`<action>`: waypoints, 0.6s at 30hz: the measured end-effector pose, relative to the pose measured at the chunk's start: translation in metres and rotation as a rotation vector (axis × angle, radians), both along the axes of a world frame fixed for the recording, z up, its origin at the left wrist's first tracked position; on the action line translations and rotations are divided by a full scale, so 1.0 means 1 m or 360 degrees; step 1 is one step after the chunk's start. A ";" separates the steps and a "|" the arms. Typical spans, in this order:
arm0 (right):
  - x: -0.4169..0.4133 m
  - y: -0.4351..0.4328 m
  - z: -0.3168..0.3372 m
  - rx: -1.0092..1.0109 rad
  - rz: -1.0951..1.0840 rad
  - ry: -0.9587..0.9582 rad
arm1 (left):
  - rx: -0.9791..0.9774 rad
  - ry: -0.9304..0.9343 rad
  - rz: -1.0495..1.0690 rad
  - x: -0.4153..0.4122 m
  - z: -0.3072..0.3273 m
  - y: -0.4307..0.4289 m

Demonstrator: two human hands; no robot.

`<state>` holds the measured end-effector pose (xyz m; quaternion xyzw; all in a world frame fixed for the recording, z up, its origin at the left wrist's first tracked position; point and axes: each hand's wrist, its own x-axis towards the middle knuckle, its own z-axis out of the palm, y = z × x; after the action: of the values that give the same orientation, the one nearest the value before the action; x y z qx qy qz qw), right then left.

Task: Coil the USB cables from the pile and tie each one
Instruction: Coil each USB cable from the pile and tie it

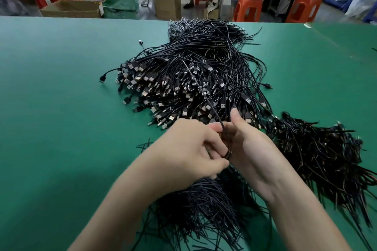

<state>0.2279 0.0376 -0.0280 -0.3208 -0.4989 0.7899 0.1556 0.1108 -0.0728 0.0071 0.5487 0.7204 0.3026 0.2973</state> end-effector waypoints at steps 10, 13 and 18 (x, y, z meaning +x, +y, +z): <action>0.008 -0.011 0.020 0.0363 0.0455 0.0248 | 0.0628 0.0729 0.0121 -0.035 0.007 -0.020; 0.016 -0.018 0.031 0.0419 0.0908 0.0322 | 0.0548 0.0407 -0.0120 -0.041 -0.001 -0.014; 0.024 -0.011 0.036 0.1016 0.0934 -0.0132 | 0.0591 0.0341 -0.0168 -0.054 0.001 -0.021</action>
<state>0.2520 0.0262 0.0081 -0.1328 -0.7939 0.5933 -0.0044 0.0571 -0.0937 0.0076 0.6599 0.6501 0.3542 0.1284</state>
